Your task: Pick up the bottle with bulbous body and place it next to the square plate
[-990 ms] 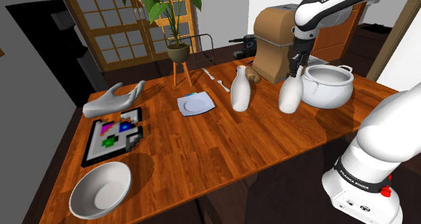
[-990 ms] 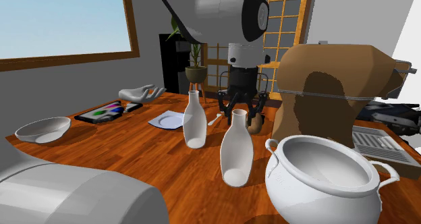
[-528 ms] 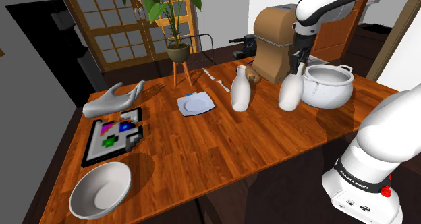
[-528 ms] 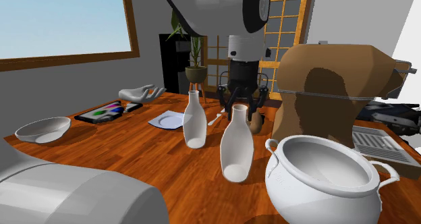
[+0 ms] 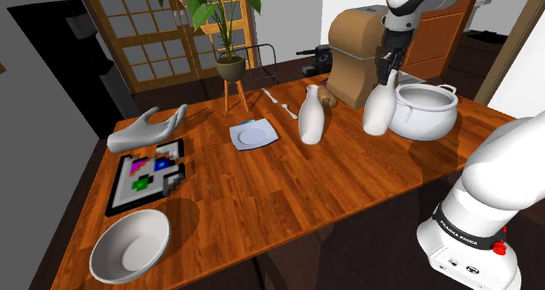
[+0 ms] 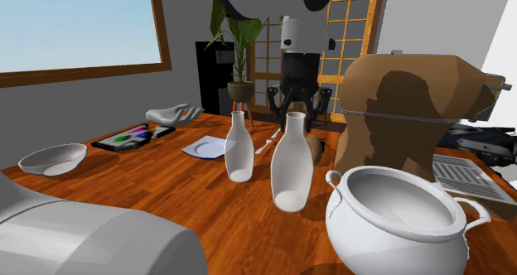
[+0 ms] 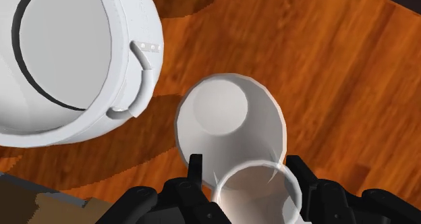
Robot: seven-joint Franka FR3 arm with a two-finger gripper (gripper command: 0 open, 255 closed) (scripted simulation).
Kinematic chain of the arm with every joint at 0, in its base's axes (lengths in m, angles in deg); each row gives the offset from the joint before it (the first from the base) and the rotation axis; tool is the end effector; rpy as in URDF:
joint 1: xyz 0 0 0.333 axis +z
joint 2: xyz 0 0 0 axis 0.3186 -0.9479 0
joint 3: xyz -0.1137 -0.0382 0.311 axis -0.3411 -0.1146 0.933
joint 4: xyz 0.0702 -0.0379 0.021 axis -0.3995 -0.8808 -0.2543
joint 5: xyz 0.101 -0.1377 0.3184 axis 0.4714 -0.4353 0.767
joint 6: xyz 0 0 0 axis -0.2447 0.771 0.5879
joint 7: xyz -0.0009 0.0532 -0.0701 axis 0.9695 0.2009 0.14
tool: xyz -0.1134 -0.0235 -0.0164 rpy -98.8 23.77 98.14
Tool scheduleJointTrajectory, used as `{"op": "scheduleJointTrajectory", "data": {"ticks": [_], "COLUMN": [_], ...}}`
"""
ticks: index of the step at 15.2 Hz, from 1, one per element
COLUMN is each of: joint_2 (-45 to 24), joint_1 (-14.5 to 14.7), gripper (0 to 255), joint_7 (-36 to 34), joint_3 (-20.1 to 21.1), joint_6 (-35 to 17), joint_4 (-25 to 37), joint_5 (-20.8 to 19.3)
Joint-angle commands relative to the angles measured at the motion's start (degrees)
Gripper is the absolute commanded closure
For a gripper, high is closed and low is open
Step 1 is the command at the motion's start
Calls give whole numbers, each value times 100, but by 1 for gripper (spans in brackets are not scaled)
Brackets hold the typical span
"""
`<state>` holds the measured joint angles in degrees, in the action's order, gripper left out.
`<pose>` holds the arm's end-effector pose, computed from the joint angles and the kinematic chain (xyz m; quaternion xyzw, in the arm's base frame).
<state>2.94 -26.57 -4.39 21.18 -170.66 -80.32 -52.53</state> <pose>0.3201 -0.2321 0.5011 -0.9998 0.0119 0.0094 0.0102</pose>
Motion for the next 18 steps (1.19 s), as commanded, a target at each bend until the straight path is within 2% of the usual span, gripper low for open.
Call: {"op": "scheduleJointTrajectory", "data": {"ticks": [1, 18], "joint_2": [35, 61], "joint_1": [3, 60], "gripper": [255, 255], "joint_7": [-4, 16], "joint_3": [24, 174], "joint_6": [158, 1467], "joint_4": [124, 1406], "joint_5": [5, 101]}}
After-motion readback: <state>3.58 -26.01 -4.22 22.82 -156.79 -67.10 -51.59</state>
